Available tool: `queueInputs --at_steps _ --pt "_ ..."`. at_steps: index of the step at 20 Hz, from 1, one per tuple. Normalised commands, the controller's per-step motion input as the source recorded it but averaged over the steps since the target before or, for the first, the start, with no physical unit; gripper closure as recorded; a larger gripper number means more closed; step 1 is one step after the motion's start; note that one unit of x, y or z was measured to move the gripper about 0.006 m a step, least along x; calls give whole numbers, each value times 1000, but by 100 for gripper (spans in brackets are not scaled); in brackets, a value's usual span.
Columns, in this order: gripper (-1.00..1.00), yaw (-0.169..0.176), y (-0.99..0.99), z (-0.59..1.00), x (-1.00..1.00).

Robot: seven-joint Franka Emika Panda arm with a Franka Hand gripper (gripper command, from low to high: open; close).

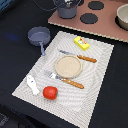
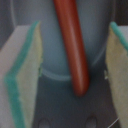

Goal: Interact with the objects in diverse but meaningful ways.

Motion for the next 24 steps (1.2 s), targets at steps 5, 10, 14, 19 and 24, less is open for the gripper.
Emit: queueInputs --at_steps 5,10,14,19,24 --pt "-100 -10 166 1000 34" --pt "-100 -74 -33 807 300" --pt "-100 -111 -289 41 649" --pt "-100 -137 -507 -11 433" --pt "-100 -155 -585 -48 225"
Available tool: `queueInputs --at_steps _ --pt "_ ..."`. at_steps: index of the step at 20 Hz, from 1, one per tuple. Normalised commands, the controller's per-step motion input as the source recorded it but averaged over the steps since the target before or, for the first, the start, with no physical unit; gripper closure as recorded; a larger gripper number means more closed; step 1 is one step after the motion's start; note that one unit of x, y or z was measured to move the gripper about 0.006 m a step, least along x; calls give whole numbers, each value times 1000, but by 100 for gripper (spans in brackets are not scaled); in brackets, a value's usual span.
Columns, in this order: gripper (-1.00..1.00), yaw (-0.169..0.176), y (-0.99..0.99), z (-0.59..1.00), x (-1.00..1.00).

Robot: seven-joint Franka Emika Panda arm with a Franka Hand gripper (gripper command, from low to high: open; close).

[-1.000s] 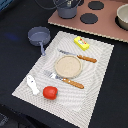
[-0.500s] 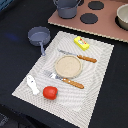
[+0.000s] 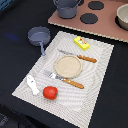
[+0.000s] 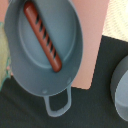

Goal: Interact with the objects in diverse but meaningful ways.

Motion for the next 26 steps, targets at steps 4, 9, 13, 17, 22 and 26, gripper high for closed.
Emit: queueInputs --at_steps 4,9,13,17,22,26 --pt "-100 -124 -646 -104 43" --pt "-100 -46 -454 -234 -156" --pt "-100 -31 -501 -309 -276" --pt "-100 -32 -472 -324 -181" --pt "-100 -62 -525 -357 -217" --pt "-100 -70 -405 -369 -134"
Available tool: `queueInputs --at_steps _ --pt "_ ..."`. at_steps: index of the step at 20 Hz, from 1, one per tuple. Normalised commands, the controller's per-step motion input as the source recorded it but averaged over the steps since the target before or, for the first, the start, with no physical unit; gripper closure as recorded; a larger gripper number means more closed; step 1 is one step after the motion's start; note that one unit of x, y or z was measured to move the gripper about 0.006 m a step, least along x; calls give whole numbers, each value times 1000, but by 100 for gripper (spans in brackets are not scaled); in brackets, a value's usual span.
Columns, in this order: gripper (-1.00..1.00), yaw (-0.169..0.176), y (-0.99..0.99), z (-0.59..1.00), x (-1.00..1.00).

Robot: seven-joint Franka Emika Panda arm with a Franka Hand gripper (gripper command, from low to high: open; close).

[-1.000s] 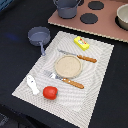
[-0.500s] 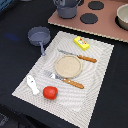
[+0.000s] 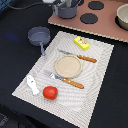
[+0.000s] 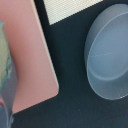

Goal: Interact with the objects in diverse but meaningful ways.

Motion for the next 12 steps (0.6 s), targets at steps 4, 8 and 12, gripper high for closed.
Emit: queueInputs --at_steps 4,8,12 --pt "-100 -58 -249 -386 -269" --pt "-100 -90 56 -257 -513" --pt "-100 -90 126 -326 -603"
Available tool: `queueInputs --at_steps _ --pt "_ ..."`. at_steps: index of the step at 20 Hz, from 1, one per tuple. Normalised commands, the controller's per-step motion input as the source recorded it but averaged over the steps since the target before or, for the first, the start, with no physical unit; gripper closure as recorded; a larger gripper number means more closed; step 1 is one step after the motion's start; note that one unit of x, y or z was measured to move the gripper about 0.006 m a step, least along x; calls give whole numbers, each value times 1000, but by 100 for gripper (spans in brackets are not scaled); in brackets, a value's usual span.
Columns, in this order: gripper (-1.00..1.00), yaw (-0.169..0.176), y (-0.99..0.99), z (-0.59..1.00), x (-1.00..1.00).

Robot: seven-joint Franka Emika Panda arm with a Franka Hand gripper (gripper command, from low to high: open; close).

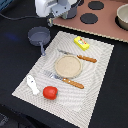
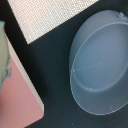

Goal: Interact with the objects in diverse but meaningful ways.

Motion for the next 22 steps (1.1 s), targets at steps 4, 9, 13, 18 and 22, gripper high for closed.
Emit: queueInputs --at_steps 4,9,13,18,22 --pt "-100 -87 79 -370 -633" --pt "-100 -72 0 -437 -452" --pt "-100 -56 0 -429 -335" --pt "-100 -57 2 -273 -166" --pt "-100 -56 1 -279 -170"
